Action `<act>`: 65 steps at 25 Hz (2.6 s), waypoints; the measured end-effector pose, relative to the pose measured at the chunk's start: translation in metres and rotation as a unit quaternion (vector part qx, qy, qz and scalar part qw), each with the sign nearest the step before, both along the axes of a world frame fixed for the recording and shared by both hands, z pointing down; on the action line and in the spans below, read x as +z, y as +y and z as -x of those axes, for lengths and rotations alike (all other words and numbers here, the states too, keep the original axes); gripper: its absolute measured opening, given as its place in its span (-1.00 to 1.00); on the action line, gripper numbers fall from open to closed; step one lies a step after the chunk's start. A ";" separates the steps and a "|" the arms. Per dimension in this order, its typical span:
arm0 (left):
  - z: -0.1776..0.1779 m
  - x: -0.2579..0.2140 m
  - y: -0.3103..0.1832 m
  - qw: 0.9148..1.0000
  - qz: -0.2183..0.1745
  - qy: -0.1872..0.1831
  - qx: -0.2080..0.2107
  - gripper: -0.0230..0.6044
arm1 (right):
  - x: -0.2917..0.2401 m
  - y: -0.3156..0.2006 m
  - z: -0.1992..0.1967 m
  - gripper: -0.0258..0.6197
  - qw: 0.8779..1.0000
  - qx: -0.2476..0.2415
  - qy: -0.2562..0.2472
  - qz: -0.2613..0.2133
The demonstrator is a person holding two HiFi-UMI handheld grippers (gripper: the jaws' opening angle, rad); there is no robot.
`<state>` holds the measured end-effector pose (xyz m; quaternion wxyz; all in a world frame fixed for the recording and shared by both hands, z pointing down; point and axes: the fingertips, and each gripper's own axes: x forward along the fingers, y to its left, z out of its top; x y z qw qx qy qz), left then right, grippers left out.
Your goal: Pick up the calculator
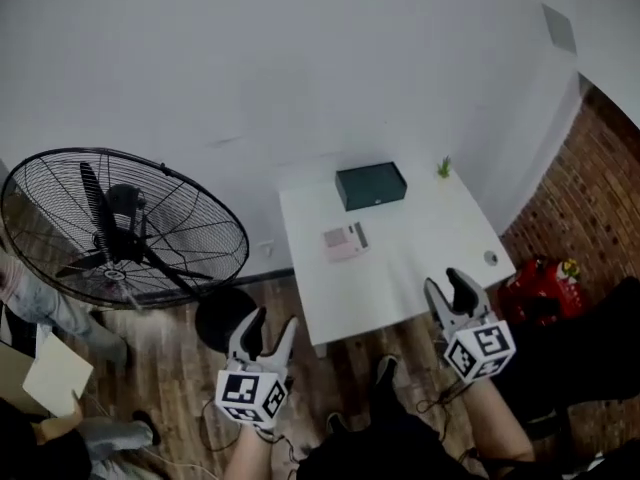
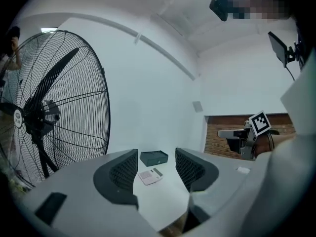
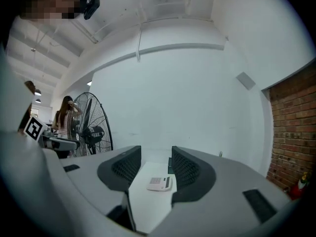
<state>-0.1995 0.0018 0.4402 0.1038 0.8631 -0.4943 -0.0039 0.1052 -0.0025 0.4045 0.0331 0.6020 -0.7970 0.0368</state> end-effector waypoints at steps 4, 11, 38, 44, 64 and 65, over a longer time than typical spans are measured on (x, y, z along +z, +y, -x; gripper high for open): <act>-0.016 0.001 -0.028 1.000 -0.002 -0.015 -0.002 -0.17 | 0.008 -0.043 0.000 -0.31 1.000 -0.023 -0.021 0.002; -0.062 0.017 -0.100 0.999 0.031 -0.042 -0.006 -0.17 | 0.039 -0.135 -0.030 -0.31 0.996 -0.053 -0.055 0.040; -0.128 0.094 -0.233 0.988 0.138 -0.064 -0.033 -0.17 | 0.234 -0.319 -0.038 -0.31 0.917 -0.150 -0.181 0.323; -0.119 0.117 -0.242 0.986 0.160 -0.053 -0.004 -0.18 | 0.260 -0.333 -0.022 -0.29 0.903 -0.132 -0.197 0.357; -0.064 0.165 -0.251 0.977 0.208 -0.040 -0.026 -0.18 | 0.356 -0.365 0.030 -0.28 0.844 -0.133 -0.223 0.470; -0.063 0.166 -0.251 0.977 0.209 -0.039 -0.027 -0.18 | 0.358 -0.364 0.032 -0.28 0.842 -0.136 -0.222 0.474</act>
